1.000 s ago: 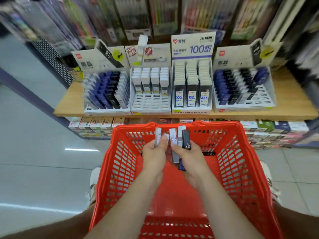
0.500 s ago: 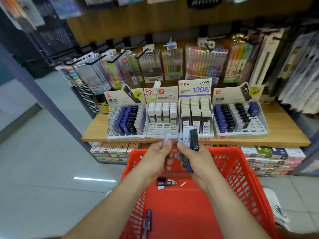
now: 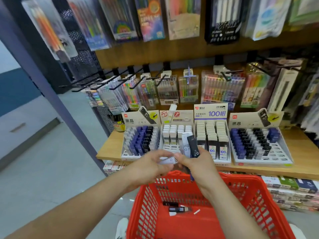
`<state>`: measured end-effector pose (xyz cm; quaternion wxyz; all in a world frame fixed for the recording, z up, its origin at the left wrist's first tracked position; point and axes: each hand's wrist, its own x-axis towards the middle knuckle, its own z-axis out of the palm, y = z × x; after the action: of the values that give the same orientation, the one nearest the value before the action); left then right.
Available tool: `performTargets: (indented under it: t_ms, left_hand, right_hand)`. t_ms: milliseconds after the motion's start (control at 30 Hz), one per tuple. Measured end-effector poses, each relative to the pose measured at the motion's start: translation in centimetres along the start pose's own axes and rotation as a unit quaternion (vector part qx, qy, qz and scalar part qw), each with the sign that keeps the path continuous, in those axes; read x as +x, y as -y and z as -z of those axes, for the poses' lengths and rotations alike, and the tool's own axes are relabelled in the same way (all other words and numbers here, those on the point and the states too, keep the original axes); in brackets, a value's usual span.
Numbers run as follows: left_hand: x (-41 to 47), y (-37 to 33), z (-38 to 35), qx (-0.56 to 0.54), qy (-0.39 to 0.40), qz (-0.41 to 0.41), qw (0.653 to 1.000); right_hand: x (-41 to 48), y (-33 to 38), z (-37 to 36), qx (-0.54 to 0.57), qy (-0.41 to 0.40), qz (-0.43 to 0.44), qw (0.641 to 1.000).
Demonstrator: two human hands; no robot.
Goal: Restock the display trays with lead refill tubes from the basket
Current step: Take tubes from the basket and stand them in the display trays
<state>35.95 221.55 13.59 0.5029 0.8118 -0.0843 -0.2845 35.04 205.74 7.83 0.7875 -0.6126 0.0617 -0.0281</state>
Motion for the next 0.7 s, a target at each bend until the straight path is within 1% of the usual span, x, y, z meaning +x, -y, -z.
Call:
performTargets:
  t_ms: [67,133,267,400,467,567,633,700]
  left_hand:
    - [1.0,0.3,1.2,-0.018,-0.058,-0.032,0.998]
    - [1.9,0.3,1.9,-0.041,-0.096,-0.062,0.993]
    - [3.6,-0.7,1.6,-0.041,-0.102,-0.091,0.990]
    - [5.8,-2.9,0.2,-0.099,-0.091,-0.086,0.987]
    - [7.1,-4.3,-1.3,-0.063,-0.119,-0.096,0.986]
    - [9.5,-5.9,-4.2,0.041,-0.139,-0.121,0.982]
    - [11.4,-6.6,-6.2,0.107,-0.119,-0.138,0.977]
    - [13.3,-7.4,-8.1,0.175,-0.075,-0.164,0.968]
  right_hand:
    - [0.6,-0.5,0.0,0.024,-0.018,-0.015,0.999]
    - [1.0,-0.7,0.2,0.068,-0.024,-0.045,0.996]
    - [1.8,-0.6,1.0,0.132,-0.027,-0.091,0.987]
    - [3.1,0.5,3.4,0.157,-0.038,-0.069,0.984]
    - [3.9,1.5,5.0,0.184,-0.056,-0.059,0.980]
    - [4.8,2.7,7.9,0.204,-0.087,-0.041,0.974]
    - [5.1,3.2,9.9,0.190,-0.107,-0.025,0.976]
    - [5.4,3.4,11.7,0.184,-0.128,-0.014,0.975]
